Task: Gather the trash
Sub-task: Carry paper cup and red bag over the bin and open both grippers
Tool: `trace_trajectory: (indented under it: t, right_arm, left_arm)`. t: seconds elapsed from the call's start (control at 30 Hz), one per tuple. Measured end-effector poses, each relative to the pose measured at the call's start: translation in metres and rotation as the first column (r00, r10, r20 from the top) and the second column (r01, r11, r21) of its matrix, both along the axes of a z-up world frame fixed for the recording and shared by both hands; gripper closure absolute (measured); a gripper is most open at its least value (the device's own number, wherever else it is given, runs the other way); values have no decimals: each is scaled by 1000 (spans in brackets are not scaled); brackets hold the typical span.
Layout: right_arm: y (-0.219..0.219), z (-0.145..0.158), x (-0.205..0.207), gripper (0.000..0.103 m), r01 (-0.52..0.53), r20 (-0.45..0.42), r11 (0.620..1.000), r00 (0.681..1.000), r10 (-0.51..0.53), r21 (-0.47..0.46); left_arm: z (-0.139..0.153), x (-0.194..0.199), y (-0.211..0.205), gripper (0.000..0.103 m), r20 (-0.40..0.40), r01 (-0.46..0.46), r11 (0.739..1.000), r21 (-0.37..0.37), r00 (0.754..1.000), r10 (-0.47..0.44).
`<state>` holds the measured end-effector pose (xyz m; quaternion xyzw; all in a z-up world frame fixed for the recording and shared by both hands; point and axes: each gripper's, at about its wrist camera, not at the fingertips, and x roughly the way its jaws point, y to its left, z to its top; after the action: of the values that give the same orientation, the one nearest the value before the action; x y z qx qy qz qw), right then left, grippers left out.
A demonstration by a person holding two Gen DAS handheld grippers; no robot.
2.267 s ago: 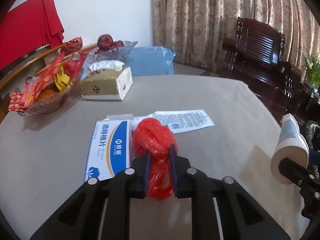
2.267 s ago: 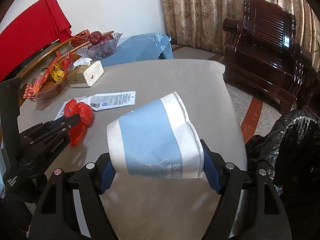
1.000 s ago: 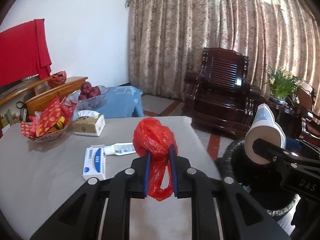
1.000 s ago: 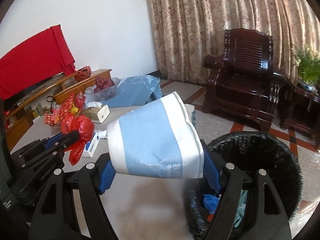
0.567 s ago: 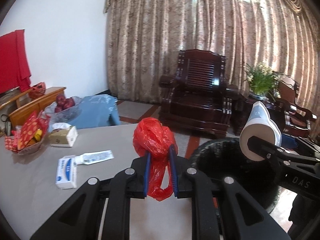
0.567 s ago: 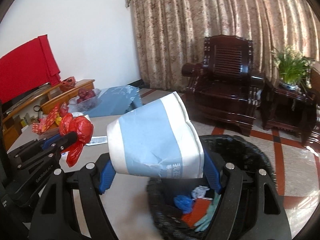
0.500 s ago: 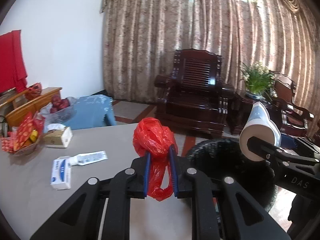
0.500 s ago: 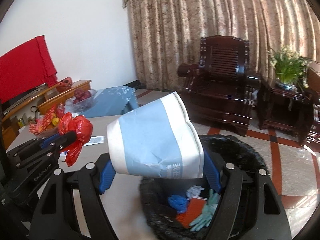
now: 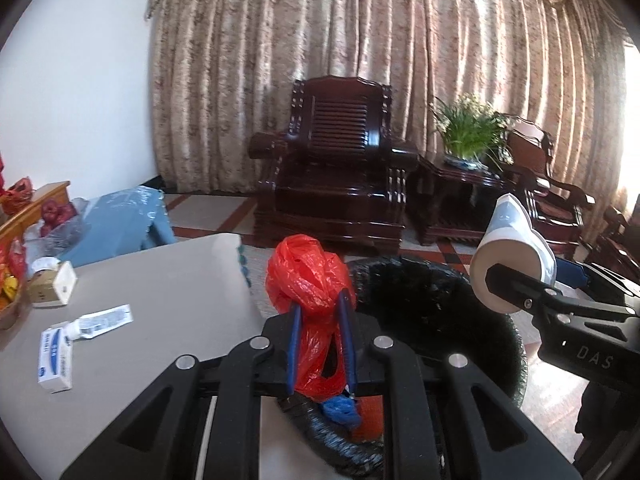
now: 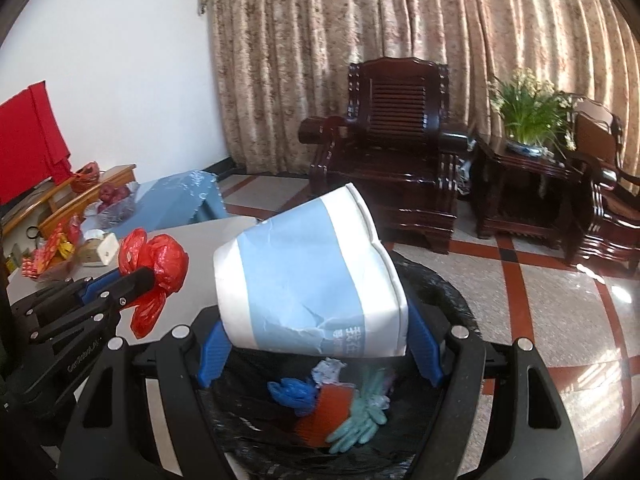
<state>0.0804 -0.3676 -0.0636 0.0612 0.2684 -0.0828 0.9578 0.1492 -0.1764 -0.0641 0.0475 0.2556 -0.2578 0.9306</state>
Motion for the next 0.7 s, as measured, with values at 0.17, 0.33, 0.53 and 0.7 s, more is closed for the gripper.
trace_trajectory:
  t: [0.17,0.33,0.53,0.7]
  right_arm:
    - [-15,-22,3,31,30,-48,1000,998,-30,-4]
    - [-30,-45,9,30,66,-87,998,994,-64,18]
    - [-42,-73,18,20,113,-148,993,983,-109,20]
    - [-49,-79,16,11,147,-159,989,977,-142,23]
  left_arm:
    - [-14,10,-24,86,-22,30,999,15,999,-29]
    - [-27,19,-46,86,-37,52,998,31,998,-51]
    - [-35,26,-59,74,-67,70,997,12,995,-69]
    - [-33,28,-52,50,-75,63,998,-13,995,-64]
